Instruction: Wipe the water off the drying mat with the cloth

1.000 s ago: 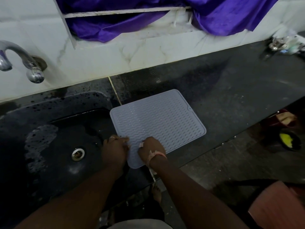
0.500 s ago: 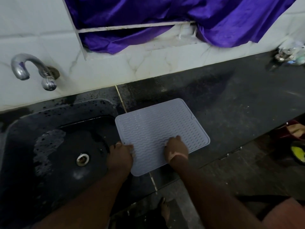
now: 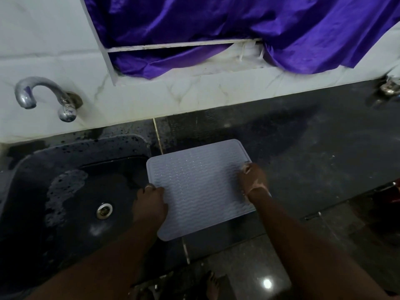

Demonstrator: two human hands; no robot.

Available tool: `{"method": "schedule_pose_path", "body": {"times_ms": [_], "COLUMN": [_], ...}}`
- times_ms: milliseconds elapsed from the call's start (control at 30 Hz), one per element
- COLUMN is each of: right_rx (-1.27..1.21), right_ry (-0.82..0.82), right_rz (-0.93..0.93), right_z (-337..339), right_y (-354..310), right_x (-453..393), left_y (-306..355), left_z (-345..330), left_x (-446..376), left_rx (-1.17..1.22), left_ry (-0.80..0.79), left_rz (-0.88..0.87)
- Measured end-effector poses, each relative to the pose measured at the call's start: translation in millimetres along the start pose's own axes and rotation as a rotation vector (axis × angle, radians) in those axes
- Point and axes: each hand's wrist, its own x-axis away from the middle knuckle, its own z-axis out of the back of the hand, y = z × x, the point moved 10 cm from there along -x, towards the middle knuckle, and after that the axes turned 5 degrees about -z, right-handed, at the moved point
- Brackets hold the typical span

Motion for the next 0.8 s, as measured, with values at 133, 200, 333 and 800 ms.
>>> {"method": "schedule_pose_path", "body": {"times_ms": [133, 200, 333, 800], "right_rx": [0.234, 0.426, 0.559, 0.208], "right_ry": [-0.033, 0.043, -0.042, 0.037], "right_rz": [0.034, 0.143, 0.294, 0.09], "right_z": [-20, -37, -96, 14], "right_y": [-19, -47, -90, -46], "right_x": [-2, 28, 100, -17], "left_y": [5, 5, 4, 11], "left_z": [-21, -29, -36, -20], "left_x": [-18, -28, -36, -36], "left_rx": [0.033, -0.011, -0.021, -0.036], "left_ry": [-0.123, -0.163, -0.171, -0.285], "left_rz": [-0.053, -0.07, -0.074, -0.034]}}
